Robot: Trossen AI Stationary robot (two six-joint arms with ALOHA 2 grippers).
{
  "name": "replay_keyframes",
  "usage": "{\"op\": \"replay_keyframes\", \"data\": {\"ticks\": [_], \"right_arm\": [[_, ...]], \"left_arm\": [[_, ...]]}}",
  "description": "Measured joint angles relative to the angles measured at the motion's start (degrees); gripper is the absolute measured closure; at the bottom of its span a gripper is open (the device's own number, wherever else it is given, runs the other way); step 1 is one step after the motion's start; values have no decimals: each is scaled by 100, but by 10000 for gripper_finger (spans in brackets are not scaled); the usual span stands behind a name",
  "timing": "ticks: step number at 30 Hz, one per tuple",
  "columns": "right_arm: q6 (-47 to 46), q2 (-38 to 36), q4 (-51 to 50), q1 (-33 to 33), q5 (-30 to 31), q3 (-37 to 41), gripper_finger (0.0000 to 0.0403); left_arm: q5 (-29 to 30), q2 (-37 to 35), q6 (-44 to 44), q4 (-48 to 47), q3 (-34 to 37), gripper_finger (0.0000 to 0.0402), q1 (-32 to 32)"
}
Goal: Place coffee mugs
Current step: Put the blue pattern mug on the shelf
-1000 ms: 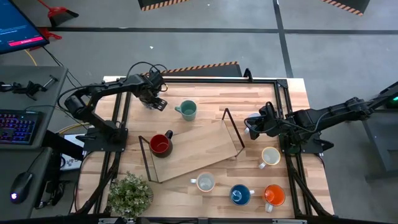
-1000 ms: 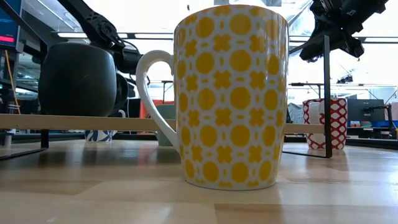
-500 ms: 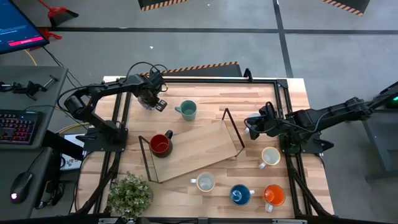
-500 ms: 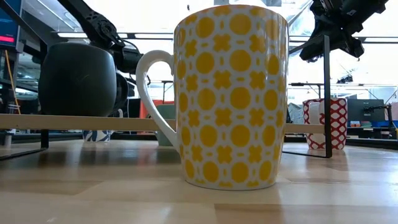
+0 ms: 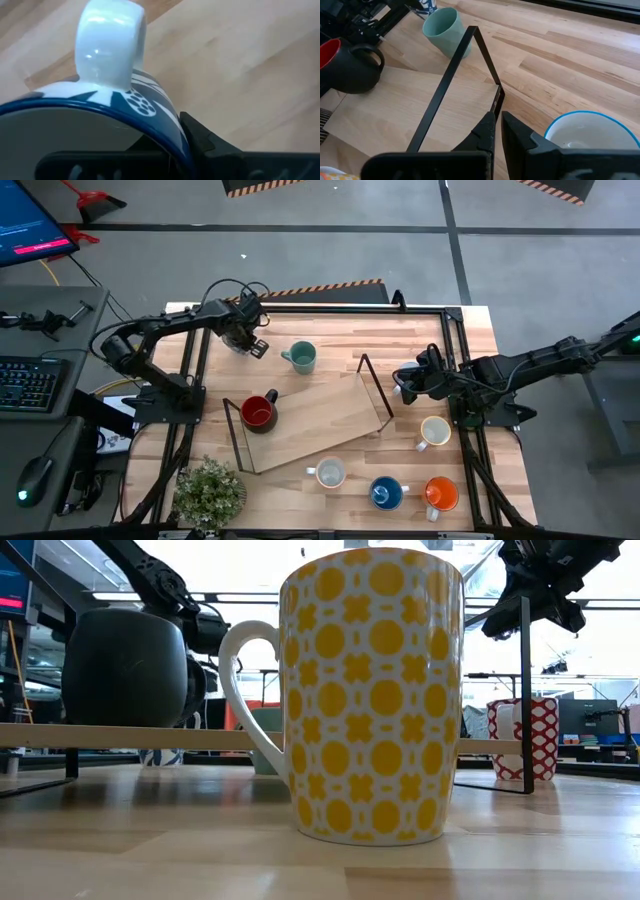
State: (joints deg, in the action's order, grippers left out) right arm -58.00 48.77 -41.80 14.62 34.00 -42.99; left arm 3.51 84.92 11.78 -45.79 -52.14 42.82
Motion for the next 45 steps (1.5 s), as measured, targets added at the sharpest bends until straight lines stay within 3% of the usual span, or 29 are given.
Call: {"op": "replay_keyframes", "data": {"ticks": [15, 22, 33, 45], "right_arm": [[-7, 2, 0, 1, 2, -1, 391], [-60, 2, 1, -1, 2, -1, 391], [-50, 2, 2, 0, 2, 1, 391], [-49, 2, 2, -1, 2, -1, 391]], "left_arm": [[-47, -1276, 159, -79, -56, 392, -480], [-157, -1582, 169, -95, -665, 392, -796], [-128, -1634, 290, -95, -1825, 392, -1912], [515, -1623, 1186, -181, -1965, 392, -3245]]}}
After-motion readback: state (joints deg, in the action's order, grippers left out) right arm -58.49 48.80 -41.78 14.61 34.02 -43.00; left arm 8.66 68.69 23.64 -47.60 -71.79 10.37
